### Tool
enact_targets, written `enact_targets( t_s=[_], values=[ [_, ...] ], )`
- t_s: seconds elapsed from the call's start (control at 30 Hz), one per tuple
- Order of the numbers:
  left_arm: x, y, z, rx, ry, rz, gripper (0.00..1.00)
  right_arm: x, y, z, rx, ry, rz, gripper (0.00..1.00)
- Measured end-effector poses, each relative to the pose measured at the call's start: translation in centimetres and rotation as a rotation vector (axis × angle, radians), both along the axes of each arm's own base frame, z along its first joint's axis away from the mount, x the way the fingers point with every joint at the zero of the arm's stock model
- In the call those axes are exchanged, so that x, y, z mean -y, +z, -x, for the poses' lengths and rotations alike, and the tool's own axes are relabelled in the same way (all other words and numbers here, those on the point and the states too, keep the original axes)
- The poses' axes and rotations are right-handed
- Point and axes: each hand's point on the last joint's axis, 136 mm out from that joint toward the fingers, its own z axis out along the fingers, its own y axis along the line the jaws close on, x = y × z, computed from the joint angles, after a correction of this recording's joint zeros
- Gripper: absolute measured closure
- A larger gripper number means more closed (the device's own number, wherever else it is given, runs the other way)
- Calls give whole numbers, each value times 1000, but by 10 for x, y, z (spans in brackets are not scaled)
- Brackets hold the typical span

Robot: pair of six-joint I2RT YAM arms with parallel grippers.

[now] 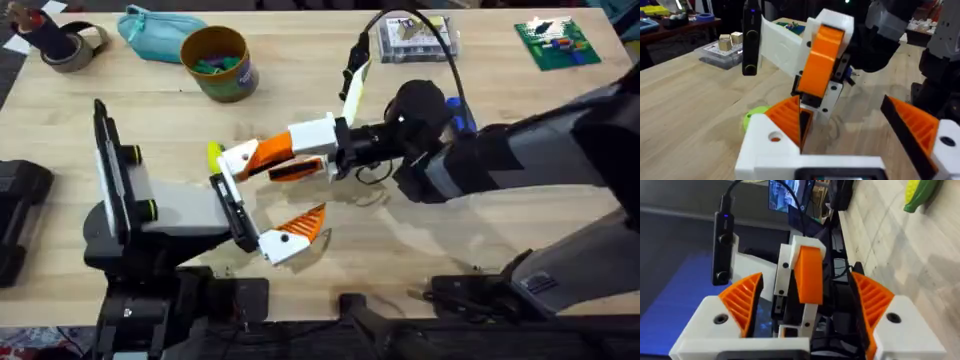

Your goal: Pick up the gripper from the table and insert it into the empty holder that is missing its gripper. Then pick up a screw, insert it into the mounting hole, and use the screwdriver to tighten it. Finally, clean up the table by picking up the vegetable and placing it into the bucket.

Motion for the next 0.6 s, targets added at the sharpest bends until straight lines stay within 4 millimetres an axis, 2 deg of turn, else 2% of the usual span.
enact_targets(
  t_s=[0.47,0.6],
  values=[
    [0,0,0,0,-3,0,14,1,0,-2,0,-4,0,7],
    [0,0,0,-1,-3,0,14,10,0,-15,13,-41,-1,6]
  ],
)
